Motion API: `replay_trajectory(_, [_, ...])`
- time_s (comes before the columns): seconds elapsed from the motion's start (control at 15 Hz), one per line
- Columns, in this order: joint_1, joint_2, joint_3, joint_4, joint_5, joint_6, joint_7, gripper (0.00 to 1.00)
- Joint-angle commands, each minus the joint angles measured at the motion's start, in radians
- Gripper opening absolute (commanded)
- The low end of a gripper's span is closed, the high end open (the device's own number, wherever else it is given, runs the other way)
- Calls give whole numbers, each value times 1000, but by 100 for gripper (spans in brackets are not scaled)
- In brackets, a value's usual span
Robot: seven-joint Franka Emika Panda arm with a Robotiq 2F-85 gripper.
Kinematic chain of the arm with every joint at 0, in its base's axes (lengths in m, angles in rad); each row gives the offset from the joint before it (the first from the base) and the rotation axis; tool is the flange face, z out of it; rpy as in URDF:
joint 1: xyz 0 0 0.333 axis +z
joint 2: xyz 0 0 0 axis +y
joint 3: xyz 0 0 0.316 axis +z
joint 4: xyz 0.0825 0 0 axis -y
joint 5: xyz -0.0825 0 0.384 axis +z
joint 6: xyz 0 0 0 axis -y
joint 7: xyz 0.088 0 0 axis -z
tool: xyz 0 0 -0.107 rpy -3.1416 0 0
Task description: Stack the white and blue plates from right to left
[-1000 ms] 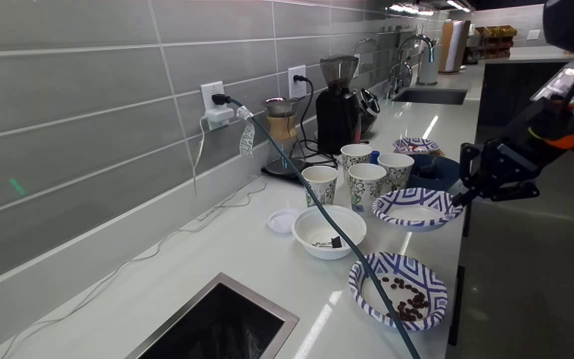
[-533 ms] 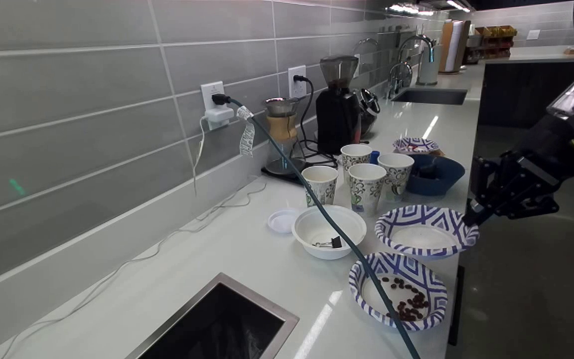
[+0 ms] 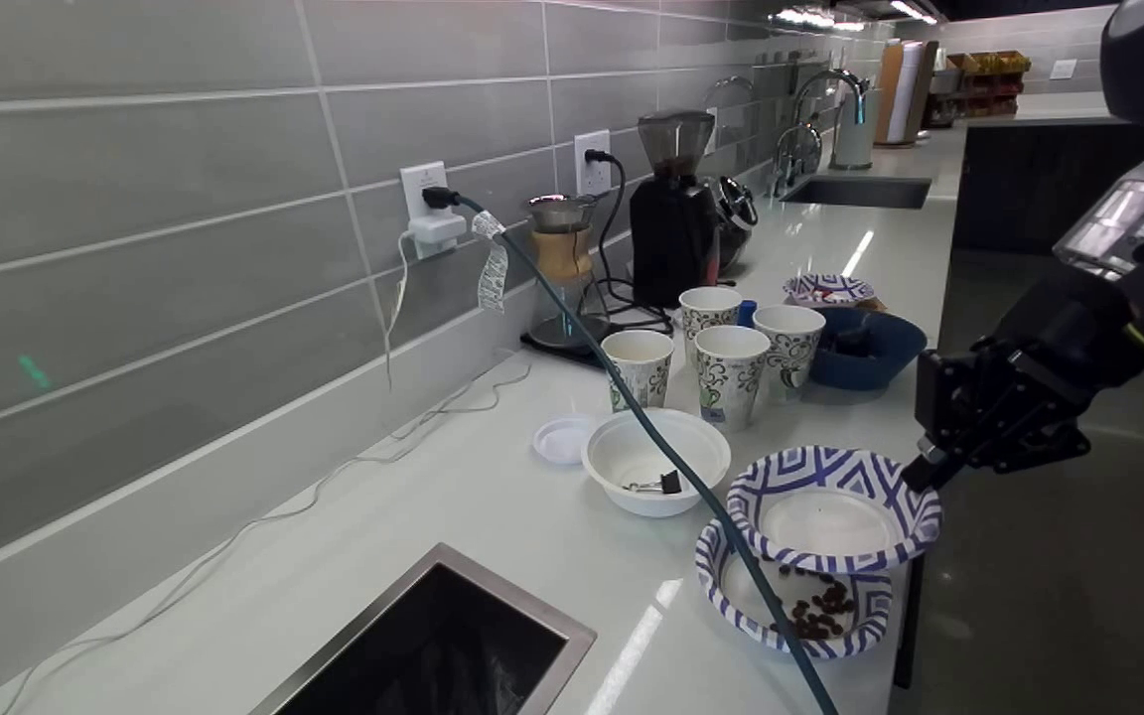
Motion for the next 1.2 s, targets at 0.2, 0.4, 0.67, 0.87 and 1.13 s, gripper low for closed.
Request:
replay_trajectory(0.2, [25, 23, 11, -11, -29, 44, -30, 0])
replay_trajectory(0.4, [28, 30, 14, -13, -53, 71, -27, 0])
replay_trajectory(0.67, [36, 40, 14, -13, -67, 94, -34, 0])
replay_trajectory(0.87, [52, 54, 18, -11, -55, 111, -58, 0])
replay_trajectory(1.13, [76, 77, 20, -8, -20, 137, -109, 0])
